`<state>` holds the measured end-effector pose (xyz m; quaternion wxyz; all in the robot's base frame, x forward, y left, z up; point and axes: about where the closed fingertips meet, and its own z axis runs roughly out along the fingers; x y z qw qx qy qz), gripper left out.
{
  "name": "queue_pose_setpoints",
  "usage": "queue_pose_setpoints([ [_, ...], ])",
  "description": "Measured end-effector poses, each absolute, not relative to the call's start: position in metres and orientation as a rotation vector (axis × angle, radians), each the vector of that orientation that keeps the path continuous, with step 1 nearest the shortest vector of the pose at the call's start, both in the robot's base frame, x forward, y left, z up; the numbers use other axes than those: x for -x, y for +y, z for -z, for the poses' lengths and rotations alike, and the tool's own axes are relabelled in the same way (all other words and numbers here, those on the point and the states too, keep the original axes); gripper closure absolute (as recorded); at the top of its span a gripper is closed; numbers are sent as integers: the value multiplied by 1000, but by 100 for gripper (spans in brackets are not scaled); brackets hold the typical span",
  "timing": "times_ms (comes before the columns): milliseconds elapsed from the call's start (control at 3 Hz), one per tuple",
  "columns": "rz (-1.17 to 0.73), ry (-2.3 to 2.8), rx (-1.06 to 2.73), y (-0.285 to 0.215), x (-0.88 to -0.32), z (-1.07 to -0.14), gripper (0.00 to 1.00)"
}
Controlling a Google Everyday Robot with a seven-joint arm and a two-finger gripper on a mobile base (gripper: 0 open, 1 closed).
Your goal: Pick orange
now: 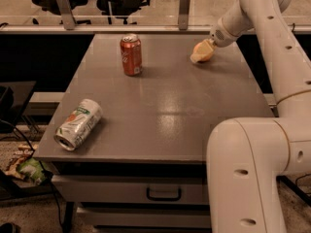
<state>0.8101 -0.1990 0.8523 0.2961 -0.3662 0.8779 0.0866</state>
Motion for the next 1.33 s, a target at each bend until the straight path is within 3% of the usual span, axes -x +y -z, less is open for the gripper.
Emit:
queue_pose_setpoints([
  [667, -231, 2300, 1042, -196, -793, -882, 85],
  [1000, -232, 2257, 1133, -185, -775, -911, 100],
  [1333, -240, 2184, 1244, -166, -752, -947, 100],
])
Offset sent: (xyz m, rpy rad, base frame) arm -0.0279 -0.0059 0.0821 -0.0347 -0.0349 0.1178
